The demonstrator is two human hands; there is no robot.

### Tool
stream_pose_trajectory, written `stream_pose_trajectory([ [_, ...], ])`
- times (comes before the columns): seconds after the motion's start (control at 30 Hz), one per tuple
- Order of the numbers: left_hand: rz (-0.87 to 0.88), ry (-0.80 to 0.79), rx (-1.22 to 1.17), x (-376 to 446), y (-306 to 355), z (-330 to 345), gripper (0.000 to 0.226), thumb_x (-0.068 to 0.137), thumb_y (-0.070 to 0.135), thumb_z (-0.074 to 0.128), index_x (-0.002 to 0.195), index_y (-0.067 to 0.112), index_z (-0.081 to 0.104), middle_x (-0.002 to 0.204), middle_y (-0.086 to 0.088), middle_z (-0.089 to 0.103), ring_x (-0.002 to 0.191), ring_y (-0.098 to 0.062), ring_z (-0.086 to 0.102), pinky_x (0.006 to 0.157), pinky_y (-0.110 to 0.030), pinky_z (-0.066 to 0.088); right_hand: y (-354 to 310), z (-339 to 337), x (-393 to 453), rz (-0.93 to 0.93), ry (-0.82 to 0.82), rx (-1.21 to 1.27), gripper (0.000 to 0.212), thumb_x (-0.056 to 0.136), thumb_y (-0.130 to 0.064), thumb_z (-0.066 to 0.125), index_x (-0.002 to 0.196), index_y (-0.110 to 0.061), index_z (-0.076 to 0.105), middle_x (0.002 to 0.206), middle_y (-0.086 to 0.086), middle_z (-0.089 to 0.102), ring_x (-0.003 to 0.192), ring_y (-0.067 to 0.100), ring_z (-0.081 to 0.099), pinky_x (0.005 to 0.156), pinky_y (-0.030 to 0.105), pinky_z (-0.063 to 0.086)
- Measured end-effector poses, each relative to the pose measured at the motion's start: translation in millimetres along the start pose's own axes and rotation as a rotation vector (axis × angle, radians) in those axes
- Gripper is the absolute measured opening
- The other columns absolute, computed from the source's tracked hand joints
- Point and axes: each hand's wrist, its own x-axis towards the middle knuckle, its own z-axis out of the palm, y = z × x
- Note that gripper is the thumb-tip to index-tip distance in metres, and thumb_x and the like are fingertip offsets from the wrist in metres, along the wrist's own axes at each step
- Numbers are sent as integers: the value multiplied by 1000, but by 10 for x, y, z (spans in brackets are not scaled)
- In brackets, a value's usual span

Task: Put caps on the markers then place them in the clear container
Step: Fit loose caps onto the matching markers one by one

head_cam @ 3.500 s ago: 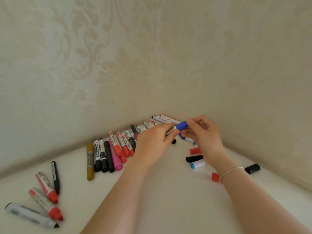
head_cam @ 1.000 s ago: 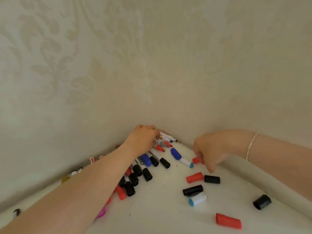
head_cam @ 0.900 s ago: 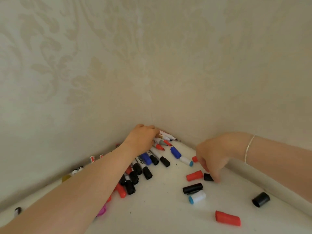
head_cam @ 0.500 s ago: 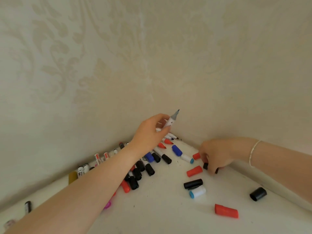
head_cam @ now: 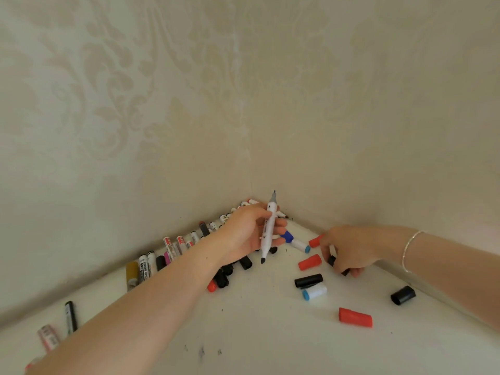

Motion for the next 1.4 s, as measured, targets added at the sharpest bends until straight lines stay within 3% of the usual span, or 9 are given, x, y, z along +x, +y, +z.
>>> stream_pose_trajectory([
  [0.13,-13,31,473,-55,-55,10,16,98,9,47,113,10,48,89,-12,65,76,-23,71,69,-36,60,17,-18,-67,7,40,-14,19,84,-6,59,103,-11,57,87,10,62,57,14,59,53,21,52],
  [0.23,-24,-11,689,-102,-71,57,14,96,13,51,109,17,45,88,-8,67,74,-20,72,58,-26,57,41,-26,-105,4,48,8,21,82,-6,64,102,-8,58,84,11,64,54,14,61,49,19,52],
  [0.5,-1,-10,712,-80,-58,151,28,94,16,54,121,12,45,86,-7,69,68,-17,72,51,-22,51,-12,-114,-254,56,51,-166,24,83,-6,58,106,-6,53,91,10,64,59,15,56,51,21,46],
  [0.73,-30,40,703,-105,-78,141,21,96,19,53,115,16,46,84,-5,70,68,-17,72,50,-22,52,-295,-57,-683,323,-381,-785,34,84,-36,67,70,-17,43,121,2,64,54,14,46,62,25,41],
  [0.9,-29,12,702,-150,-122,155,19,97,18,53,114,17,46,87,-6,69,68,-17,72,51,-22,53,-233,146,-650,341,-400,-912,28,84,-28,68,70,-15,48,121,-1,66,83,19,59,85,27,45],
  [1.0,-34,-4,690,-150,-139,165,21,97,18,53,116,16,46,90,-8,70,70,-18,72,54,-23,54,-84,184,-571,267,-259,-780,20,80,-13,70,71,-13,53,85,1,66,75,20,58,70,26,45],
  [1.13,-44,-25,618,-143,-164,150,19,97,16,52,116,16,48,89,-9,71,79,-25,73,66,-33,59,89,101,-518,135,-104,-403,18,77,-8,66,93,-11,61,73,-1,59,60,14,55,49,20,40],
  [1.27,-70,-33,446,-133,-175,98,20,100,11,44,119,13,50,91,-13,71,84,-31,72,72,-41,59,251,-40,-450,-7,-13,268,13,78,-8,71,82,-10,58,76,9,66,64,22,69,60,25,54],
  [1.4,-101,-20,323,-137,-172,34,28,100,8,41,128,8,45,86,-12,71,83,-31,72,64,-37,59,316,-96,-427,-99,22,591,13,84,-5,68,95,-1,63,86,18,68,63,21,67,62,27,55],
])
